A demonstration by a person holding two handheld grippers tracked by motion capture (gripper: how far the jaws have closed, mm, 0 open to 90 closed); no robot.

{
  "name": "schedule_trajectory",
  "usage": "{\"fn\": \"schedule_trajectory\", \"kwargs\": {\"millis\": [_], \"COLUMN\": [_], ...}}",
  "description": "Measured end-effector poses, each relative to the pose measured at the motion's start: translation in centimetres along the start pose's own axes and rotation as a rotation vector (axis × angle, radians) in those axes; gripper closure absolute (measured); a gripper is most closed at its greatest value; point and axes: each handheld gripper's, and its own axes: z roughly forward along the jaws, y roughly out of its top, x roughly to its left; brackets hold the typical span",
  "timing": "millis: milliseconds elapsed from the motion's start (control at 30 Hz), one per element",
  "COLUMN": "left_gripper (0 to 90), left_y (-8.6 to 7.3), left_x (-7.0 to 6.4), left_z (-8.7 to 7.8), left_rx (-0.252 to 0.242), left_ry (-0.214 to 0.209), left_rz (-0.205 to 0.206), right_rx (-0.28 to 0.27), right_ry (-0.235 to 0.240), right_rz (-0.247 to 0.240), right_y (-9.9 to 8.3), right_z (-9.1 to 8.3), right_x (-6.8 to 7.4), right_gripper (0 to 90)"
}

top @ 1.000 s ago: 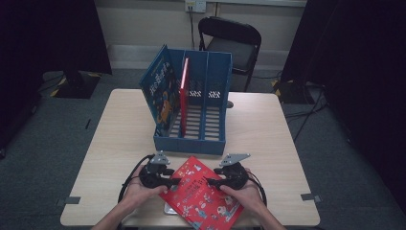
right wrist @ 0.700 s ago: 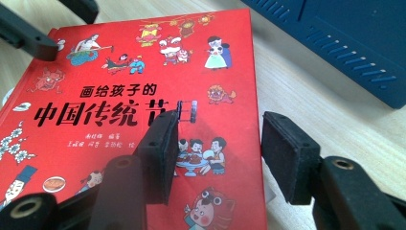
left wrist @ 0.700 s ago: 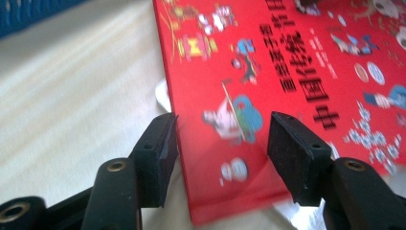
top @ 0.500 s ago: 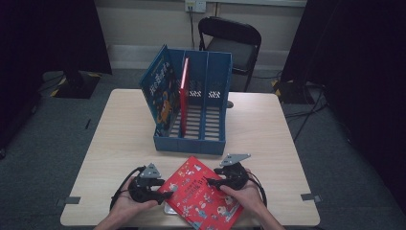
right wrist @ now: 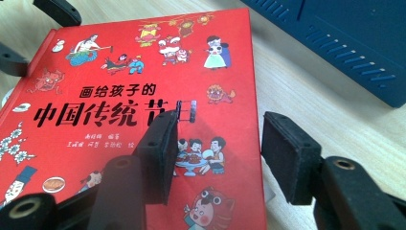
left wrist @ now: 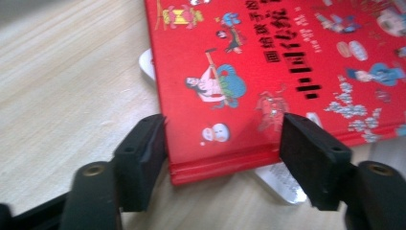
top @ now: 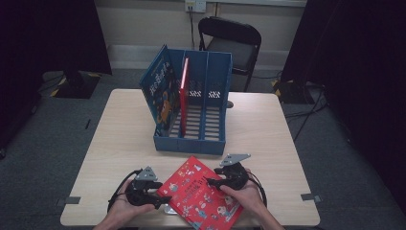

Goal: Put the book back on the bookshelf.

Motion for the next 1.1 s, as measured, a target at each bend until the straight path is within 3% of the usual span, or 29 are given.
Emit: {"fn": "schedule_trajectory", "kwargs": {"millis": [67, 267, 367, 500, 900, 1000, 1100], "left_gripper": [32.2, 31.6, 31.5, 31.7, 34.2, 34.3, 34.5], "left_y": [-0.1, -0.1, 0.0, 0.0, 0.8, 1.3, 1.9], "left_x": [-0.1, 0.1, -0.1, 0.0, 0.5, 0.7, 1.0], "left_z": [0.0, 0.0, 0.0, 0.1, 0.8, 1.2, 1.6], "left_rx": [0.013, 0.025, 0.030, 0.021, -0.014, -0.030, -0.033], "left_ry": [0.006, -0.007, 0.008, 0.005, 0.042, 0.071, 0.081], "left_rz": [0.024, 0.029, 0.050, 0.039, 0.033, 0.059, 0.055], "right_rx": [0.000, 0.001, 0.007, 0.011, 0.029, 0.031, 0.030], "right_ry": [0.004, 0.008, 0.022, 0.022, -0.020, -0.031, -0.045], "right_rz": [0.002, 0.000, 0.002, 0.007, 0.013, 0.022, 0.033], "right_y": [0.0, 0.0, 0.0, 0.0, -0.9, -1.5, -2.0], "right_z": [0.0, 0.0, 0.0, 0.0, -1.3, -1.9, -2.5], "right_x": [-0.1, 0.0, -0.1, -0.1, 0.2, 0.2, 0.2], "right_gripper": [47.6, 47.8, 47.1, 46.8, 40.8, 39.9, 39.8]}}
